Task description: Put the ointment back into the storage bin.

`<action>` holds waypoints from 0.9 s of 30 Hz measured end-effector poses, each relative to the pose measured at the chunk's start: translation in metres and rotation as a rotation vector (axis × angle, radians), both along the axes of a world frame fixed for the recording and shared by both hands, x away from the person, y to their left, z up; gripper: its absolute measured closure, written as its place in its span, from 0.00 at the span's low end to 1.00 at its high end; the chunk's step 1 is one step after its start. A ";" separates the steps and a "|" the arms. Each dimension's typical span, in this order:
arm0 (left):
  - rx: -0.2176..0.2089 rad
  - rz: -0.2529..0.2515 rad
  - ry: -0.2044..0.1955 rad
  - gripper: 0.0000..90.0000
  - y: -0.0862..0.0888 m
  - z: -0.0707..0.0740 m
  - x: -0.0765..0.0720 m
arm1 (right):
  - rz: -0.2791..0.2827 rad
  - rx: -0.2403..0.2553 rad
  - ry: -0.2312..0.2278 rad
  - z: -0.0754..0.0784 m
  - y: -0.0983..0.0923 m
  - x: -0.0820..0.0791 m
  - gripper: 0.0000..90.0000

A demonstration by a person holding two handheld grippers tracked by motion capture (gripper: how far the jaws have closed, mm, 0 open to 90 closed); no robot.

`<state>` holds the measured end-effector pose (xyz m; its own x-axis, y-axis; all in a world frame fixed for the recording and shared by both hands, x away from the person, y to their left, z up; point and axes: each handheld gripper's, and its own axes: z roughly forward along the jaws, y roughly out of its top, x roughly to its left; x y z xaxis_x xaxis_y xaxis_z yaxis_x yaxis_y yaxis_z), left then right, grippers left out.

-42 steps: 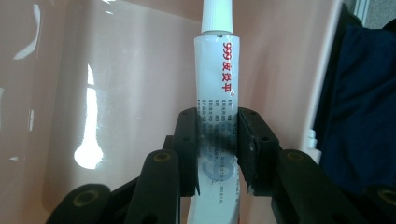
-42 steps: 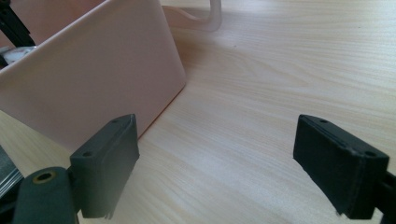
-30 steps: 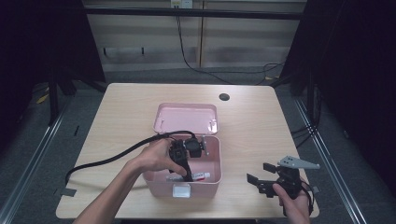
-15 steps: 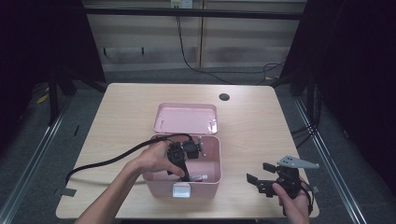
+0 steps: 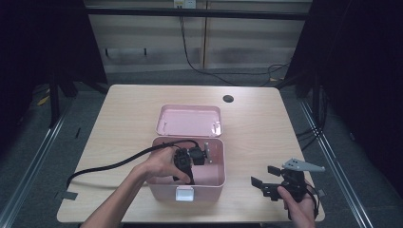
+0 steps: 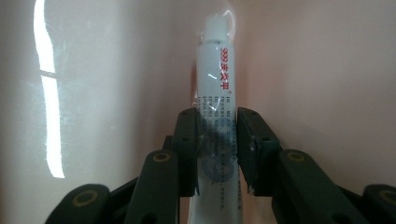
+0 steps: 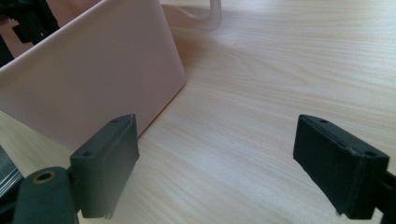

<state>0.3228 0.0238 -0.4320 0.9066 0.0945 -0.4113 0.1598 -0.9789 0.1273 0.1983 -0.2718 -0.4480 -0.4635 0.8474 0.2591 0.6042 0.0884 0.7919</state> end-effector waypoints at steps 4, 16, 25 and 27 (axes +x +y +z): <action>0.004 0.016 0.004 0.78 -0.001 -0.002 0.001 | -0.001 0.000 0.001 0.000 0.000 0.000 0.15; 0.022 0.011 0.016 0.78 -0.003 -0.010 0.001 | 0.000 -0.001 -0.001 0.000 0.000 0.000 0.15; 0.010 0.037 0.003 0.73 -0.001 -0.003 0.004 | -0.003 -0.002 0.000 0.000 0.000 0.000 0.15; -0.002 0.053 -0.003 0.70 0.001 0.002 0.005 | -0.003 -0.003 -0.001 0.000 0.000 0.000 0.15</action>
<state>0.3278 0.0249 -0.4300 0.9015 0.1414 -0.4091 0.2108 -0.9689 0.1297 0.1979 -0.2721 -0.4475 -0.4612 0.8495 0.2564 0.6037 0.0886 0.7923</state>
